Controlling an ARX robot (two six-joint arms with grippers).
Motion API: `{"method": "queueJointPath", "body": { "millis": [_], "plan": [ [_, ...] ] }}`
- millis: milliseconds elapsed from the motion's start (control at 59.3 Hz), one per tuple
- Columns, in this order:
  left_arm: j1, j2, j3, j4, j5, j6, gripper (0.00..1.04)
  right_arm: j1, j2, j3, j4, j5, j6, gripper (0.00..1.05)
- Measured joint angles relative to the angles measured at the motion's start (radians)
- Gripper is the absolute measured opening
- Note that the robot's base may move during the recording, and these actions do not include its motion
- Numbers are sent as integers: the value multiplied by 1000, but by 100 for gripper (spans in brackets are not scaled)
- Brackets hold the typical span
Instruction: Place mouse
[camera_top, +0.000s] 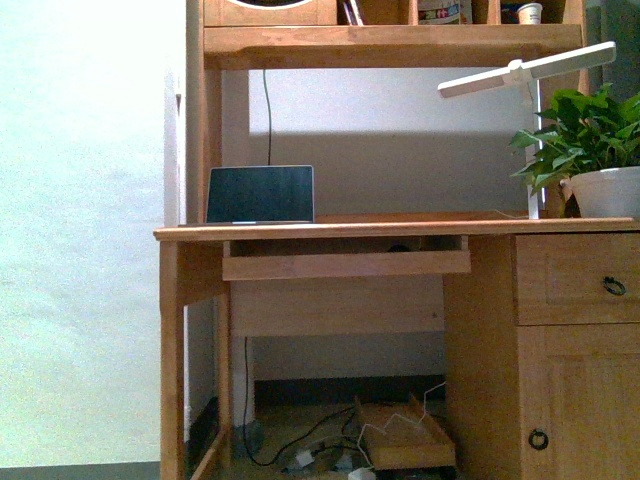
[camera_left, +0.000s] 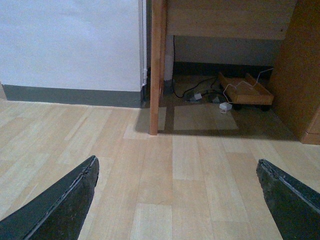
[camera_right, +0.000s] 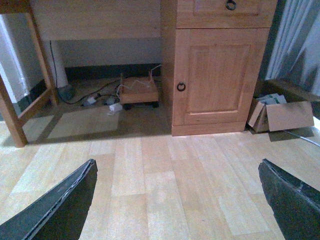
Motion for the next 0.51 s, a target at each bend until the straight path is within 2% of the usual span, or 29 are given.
{"method": "queueJointPath", "body": {
  "millis": [506],
  "plan": [
    [0, 0, 0, 0, 0, 0, 97, 0, 0, 0, 0, 0, 0, 97]
  ]
}}
